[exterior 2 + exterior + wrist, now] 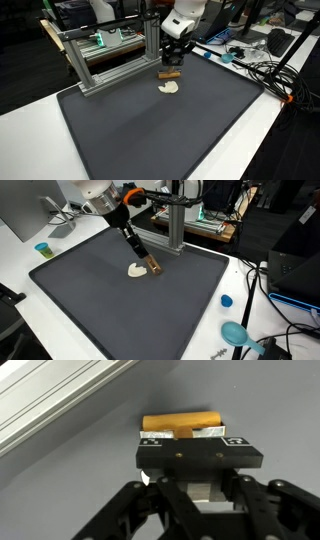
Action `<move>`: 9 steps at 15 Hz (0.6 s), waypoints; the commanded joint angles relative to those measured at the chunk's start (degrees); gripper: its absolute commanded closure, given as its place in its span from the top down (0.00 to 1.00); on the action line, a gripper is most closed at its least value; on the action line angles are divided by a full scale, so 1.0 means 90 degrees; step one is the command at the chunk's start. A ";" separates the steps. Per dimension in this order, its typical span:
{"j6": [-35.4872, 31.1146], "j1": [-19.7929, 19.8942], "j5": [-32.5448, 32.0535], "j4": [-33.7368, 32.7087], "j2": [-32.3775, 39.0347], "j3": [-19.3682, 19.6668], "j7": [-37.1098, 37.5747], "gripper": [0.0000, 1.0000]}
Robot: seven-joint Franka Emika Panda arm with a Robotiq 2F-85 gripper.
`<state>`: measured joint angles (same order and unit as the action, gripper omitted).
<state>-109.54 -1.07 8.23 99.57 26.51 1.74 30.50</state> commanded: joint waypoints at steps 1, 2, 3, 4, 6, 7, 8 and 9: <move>-0.0052 -0.0021 0.0002 0.0354 -0.0219 0.0092 -0.0293 0.21; -0.0252 -0.0041 -0.0058 0.0556 -0.0440 0.0123 -0.0300 0.21; -0.0526 -0.0074 -0.0135 0.0782 -0.0664 0.0172 -0.0235 0.21; -0.0767 -0.0069 -0.0148 0.0932 -0.0810 0.0192 -0.0233 0.21; -0.1187 -0.0051 -0.0202 0.1132 -0.1017 0.0252 -0.0180 0.21; -0.1354 -0.0048 -0.0209 0.1208 -0.1081 0.0262 -0.0183 0.21; -0.1473 -0.0053 -0.0238 0.1260 -0.1124 0.0280 -0.0149 0.21; -0.1573 -0.0063 -0.0267 0.1283 -0.1129 0.0298 -0.0084 0.21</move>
<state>-120.37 -1.11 7.02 107.50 19.70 3.76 29.22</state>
